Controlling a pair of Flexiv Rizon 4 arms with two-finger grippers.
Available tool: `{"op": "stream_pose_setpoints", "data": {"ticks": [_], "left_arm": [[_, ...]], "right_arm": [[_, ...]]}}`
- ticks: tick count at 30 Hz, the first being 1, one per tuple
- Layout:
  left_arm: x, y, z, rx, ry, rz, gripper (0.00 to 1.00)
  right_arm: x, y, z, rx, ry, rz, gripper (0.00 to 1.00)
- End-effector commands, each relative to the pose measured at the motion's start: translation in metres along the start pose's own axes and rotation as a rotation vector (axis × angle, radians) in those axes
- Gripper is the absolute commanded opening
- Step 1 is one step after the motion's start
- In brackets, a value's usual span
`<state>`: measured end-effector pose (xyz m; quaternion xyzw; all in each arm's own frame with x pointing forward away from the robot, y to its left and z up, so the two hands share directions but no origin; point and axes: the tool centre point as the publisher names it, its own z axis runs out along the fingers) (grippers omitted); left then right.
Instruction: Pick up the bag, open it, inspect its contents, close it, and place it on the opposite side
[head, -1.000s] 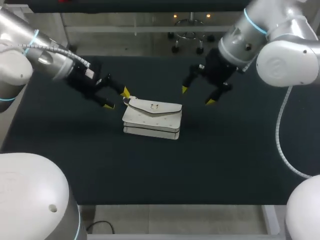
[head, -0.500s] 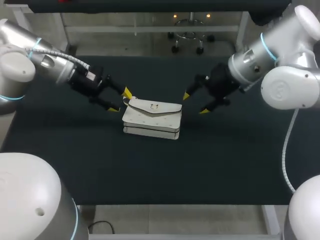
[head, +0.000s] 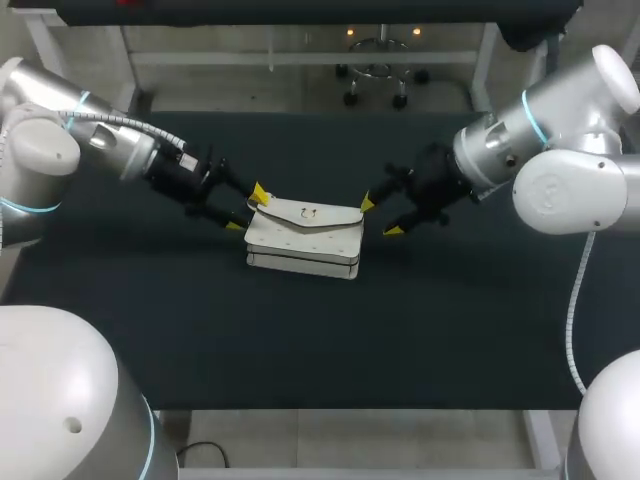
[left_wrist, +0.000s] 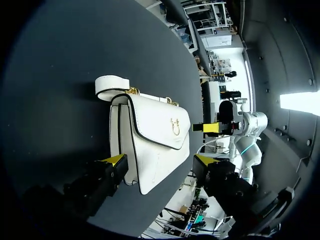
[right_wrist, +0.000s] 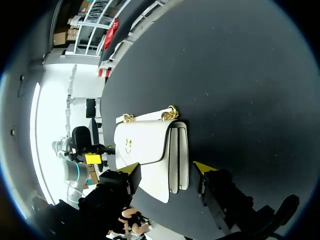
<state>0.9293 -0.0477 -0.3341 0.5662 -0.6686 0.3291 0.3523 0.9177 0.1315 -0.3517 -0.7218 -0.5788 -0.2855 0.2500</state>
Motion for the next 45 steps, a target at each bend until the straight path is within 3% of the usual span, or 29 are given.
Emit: {"op": "stream_pose_setpoints", "data": {"ticks": [1,3,5,9,15,23,35,36,41,42,43,45], "left_arm": [[-0.006,-0.004,0.006,0.002,0.009,-0.006,0.85],[-0.007,-0.005,0.008,0.004,0.017,-0.008,0.82],[-0.009,-0.005,0.01,0.007,0.019,-0.008,0.81],[-0.012,-0.008,0.012,0.004,0.031,-0.002,0.78],[-0.014,-0.011,0.014,0.003,0.042,-0.008,0.73],[-0.016,-0.015,0.017,0.009,0.065,-0.013,0.57],[-0.023,-0.022,0.027,0.009,0.087,-0.044,0.57],[-0.025,-0.022,0.027,0.009,0.088,-0.046,0.48],[-0.029,-0.023,0.029,0.015,0.088,-0.062,0.3],[-0.031,-0.023,0.031,0.018,0.082,-0.068,0.17],[-0.032,-0.023,0.031,0.018,0.082,-0.072,0.0],[-0.033,-0.024,0.032,0.02,0.077,-0.078,0.0]], "right_arm": [[-0.001,0.004,0.009,0.009,0.031,0.014,0.67],[0.0,0.004,0.012,0.004,0.038,0.026,0.64],[0.002,0.004,0.014,0.005,0.052,0.034,0.5],[0.004,0.004,0.019,0.008,0.073,0.054,0.45],[0.002,0.001,0.031,0.029,0.087,0.082,0.45],[0.002,0.001,0.038,0.043,0.124,0.104,0.44],[0.006,0.003,0.051,0.049,0.143,0.114,0.38],[0.005,0.003,0.053,0.047,0.136,0.12,0.38],[0.0,0.005,0.057,0.046,0.135,0.137,0.33],[-0.001,0.005,0.058,0.045,0.134,0.14,0.31],[-0.002,0.005,0.058,0.045,0.133,0.143,0.25],[-0.003,0.006,0.059,0.044,0.135,0.148,0.0]]}}
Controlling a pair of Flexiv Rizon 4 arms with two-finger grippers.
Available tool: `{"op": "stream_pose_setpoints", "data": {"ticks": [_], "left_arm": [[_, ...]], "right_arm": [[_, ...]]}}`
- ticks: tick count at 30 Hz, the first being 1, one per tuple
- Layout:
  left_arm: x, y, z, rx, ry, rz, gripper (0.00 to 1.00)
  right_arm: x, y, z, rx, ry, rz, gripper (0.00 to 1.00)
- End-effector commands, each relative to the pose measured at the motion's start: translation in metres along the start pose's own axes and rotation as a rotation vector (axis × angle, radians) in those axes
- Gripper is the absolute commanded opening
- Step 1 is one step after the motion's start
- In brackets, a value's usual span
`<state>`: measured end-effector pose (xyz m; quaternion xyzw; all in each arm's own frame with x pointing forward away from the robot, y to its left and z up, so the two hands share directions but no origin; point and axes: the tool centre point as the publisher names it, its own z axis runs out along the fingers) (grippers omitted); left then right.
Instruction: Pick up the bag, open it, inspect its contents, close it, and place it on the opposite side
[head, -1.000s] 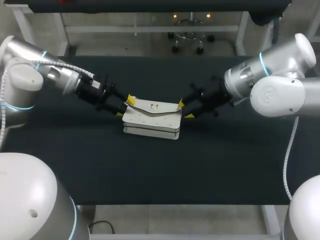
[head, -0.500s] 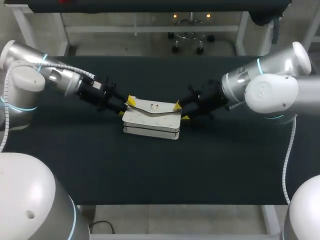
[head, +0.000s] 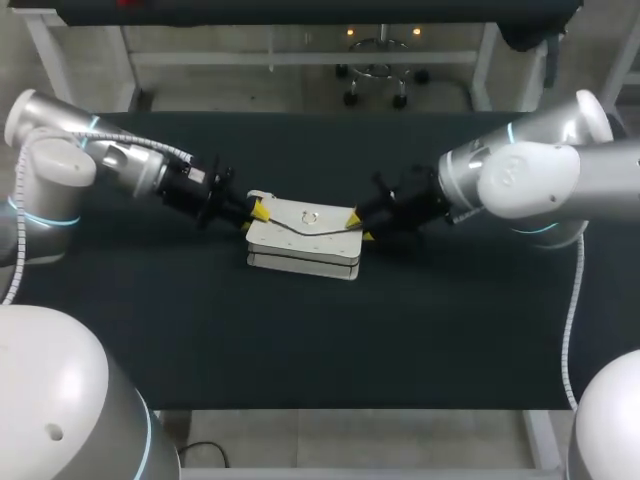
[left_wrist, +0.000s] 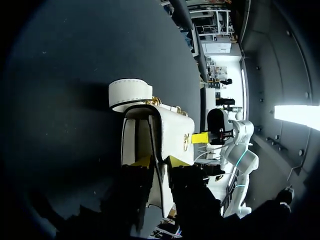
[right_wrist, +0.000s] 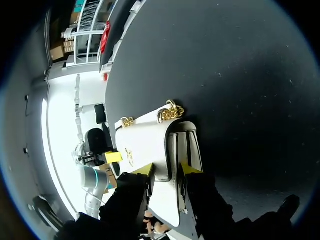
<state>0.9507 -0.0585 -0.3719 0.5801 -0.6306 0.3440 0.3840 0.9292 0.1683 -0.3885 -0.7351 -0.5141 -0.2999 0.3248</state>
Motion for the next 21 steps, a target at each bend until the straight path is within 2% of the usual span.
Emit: {"op": "stream_pose_setpoints", "data": {"ticks": [1,8,9,11,12,13,15,16,17,18,19,20,21], "left_arm": [[-0.005,-0.003,0.004,0.002,0.0,-0.007,0.0],[0.0,0.003,0.002,0.004,-0.01,0.013,0.0],[0.001,0.004,0.001,0.006,-0.012,0.015,0.21],[0.003,0.005,0.0,0.01,-0.015,0.023,0.8],[0.004,0.006,-0.001,0.016,-0.016,0.027,1.0],[0.005,0.007,-0.002,0.019,-0.016,0.033,1.0],[0.007,0.007,-0.003,0.026,-0.011,0.037,1.0],[0.008,0.006,-0.004,0.026,-0.008,0.038,0.83],[0.008,0.006,-0.004,0.03,-0.006,0.038,0.48],[0.008,0.005,-0.004,0.031,-0.005,0.037,0.35],[0.007,0.004,-0.003,0.031,-0.004,0.036,0.0],[0.006,0.003,-0.003,0.031,-0.004,0.035,0.0],[0.004,0.002,-0.001,0.031,-0.006,0.029,0.0]], "right_arm": [[-0.005,0.002,0.005,-0.005,0.005,0.005,0.0],[-0.004,0.003,-0.001,-0.016,0.022,0.004,0.0],[-0.004,0.002,-0.002,-0.022,0.027,0.002,0.0],[-0.004,0.002,-0.004,-0.027,0.032,0.003,0.35],[-0.003,0.002,-0.006,-0.03,0.034,0.003,0.61],[-0.003,0.002,-0.007,-0.032,0.037,0.003,0.83],[-0.003,0.001,-0.009,-0.039,0.043,0.003,0.96],[-0.003,0.001,-0.009,-0.04,0.045,0.003,0.95],[-0.002,0.001,-0.01,-0.042,0.047,0.003,0.89],[-0.002,0.002,-0.01,-0.043,0.049,0.004,0.84],[-0.002,0.002,-0.01,-0.043,0.051,0.004,0.75],[-0.001,0.002,-0.01,-0.043,0.052,0.004,0.68],[-0.001,0.002,-0.009,-0.041,0.056,0.006,0.56]]}}
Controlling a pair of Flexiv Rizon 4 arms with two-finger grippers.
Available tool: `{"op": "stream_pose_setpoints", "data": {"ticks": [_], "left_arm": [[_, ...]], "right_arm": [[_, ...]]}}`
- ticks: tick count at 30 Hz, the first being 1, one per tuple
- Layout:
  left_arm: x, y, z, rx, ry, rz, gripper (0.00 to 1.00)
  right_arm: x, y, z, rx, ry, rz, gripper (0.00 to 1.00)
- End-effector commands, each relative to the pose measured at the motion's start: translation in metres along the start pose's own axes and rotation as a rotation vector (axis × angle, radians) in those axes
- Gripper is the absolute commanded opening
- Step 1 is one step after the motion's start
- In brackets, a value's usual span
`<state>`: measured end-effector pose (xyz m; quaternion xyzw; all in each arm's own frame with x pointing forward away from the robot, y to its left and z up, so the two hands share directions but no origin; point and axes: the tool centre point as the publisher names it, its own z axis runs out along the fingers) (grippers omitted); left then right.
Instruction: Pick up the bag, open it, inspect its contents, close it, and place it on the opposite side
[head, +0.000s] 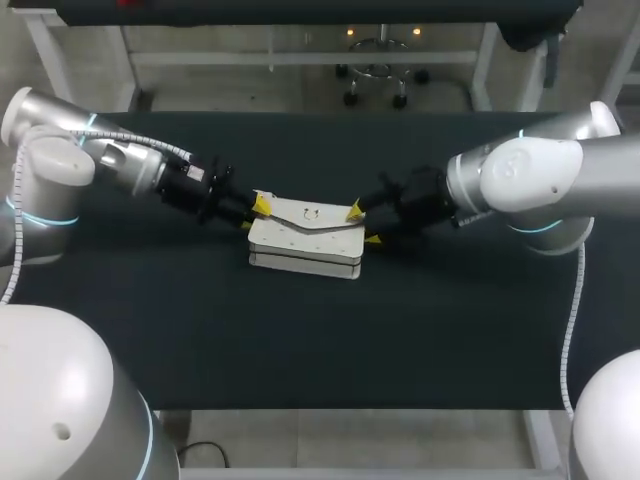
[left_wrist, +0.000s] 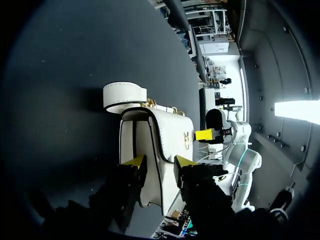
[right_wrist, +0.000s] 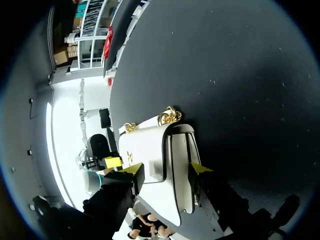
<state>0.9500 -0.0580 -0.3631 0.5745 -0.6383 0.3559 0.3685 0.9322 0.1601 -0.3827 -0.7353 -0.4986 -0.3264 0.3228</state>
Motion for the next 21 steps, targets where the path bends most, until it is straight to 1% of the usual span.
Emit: {"op": "stream_pose_setpoints", "data": {"ticks": [1,3,4,5,6,12,18,19,20,21], "left_arm": [[-0.0047,0.0014,0.0044,0.006,-0.001,-0.009,0.0],[-0.0069,0.0012,0.0057,0.004,-0.002,-0.013,0.0],[-0.0084,0.0009,0.0064,0.004,-0.003,-0.016,0.0],[-0.0103,0.0008,0.0071,0.003,-0.003,-0.023,0.0],[-0.0114,0.0009,0.0074,0.003,-0.003,-0.025,0.0],[-0.0137,0.0028,0.0091,-0.006,-0.006,-0.029,0.0],[-0.009,0.0066,0.0056,-0.005,-0.006,-0.015,0.0],[-0.0084,0.0069,0.0051,-0.004,-0.007,-0.011,0.06],[-0.0074,0.0076,0.0042,-0.003,-0.008,-0.01,0.29],[-0.0058,0.0084,0.0027,0.0,-0.007,-0.006,0.88]], "right_arm": [[-0.002,-0.0016,0.0013,0.0,0.01,0.002,0.49],[-0.0023,-0.0014,0.0026,0.001,0.01,0.004,0.43],[-0.0027,-0.0013,0.0032,0.002,0.011,0.005,0.33],[-0.0032,-0.0012,0.004,0.004,0.012,0.007,0.1],[-0.0037,-0.001,0.0045,0.004,0.012,0.01,0.0],[-0.0049,-0.0008,0.0061,0.01,0.013,0.016,0.0],[-0.0017,-0.0024,0.0023,0.006,0.009,0.006,0.0],[-0.0012,-0.0027,0.0016,0.004,0.007,0.004,0.01],[-0.0005,-0.0032,0.0003,0.002,0.005,0.001,0.22],[0.0003,-0.0037,-0.0012,0.002,0.001,-0.004,0.61]]}}
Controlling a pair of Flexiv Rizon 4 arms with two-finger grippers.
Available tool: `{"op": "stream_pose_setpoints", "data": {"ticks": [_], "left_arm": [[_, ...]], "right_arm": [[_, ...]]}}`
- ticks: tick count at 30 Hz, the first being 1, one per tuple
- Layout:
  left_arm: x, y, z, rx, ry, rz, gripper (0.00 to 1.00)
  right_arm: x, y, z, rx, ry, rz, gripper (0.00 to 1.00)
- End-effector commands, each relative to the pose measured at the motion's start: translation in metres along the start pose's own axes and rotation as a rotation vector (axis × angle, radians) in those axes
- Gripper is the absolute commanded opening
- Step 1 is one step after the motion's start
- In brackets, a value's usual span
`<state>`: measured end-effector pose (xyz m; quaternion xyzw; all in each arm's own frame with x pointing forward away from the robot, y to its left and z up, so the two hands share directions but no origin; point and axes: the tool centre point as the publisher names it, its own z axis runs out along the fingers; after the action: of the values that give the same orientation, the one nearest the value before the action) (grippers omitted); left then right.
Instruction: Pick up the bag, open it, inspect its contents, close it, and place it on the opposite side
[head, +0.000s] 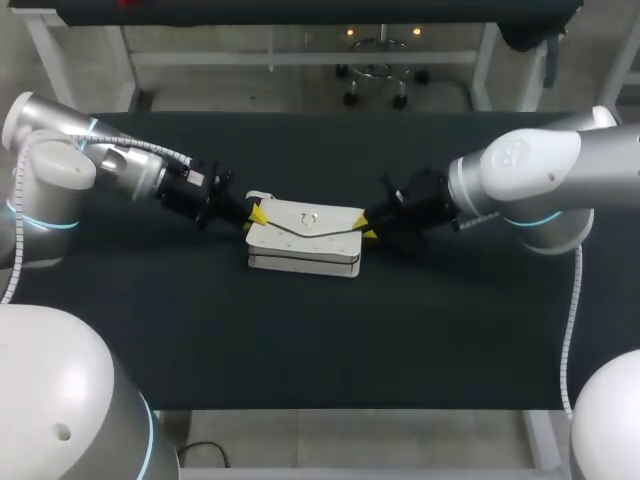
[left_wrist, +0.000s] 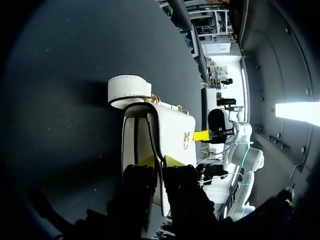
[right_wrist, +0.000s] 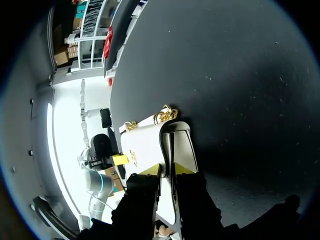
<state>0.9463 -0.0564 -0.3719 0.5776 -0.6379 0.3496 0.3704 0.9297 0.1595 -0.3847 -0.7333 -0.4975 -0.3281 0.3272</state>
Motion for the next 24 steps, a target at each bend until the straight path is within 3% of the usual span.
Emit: {"op": "stream_pose_setpoints", "data": {"ticks": [1,14,24], "left_arm": [[0.003,0.005,-0.001,0.012,-0.001,0.007,1.0],[0.025,0.018,-0.022,0.05,-0.031,0.047,1.0],[0.028,0.028,-0.04,0.086,-0.098,0.032,1.0]], "right_arm": [[0.003,-0.002,-0.002,-0.005,-0.012,-0.008,1.0],[0.006,-0.01,-0.02,-0.025,-0.073,-0.029,1.0],[0.013,-0.022,-0.035,-0.008,-0.148,-0.062,1.0]]}}
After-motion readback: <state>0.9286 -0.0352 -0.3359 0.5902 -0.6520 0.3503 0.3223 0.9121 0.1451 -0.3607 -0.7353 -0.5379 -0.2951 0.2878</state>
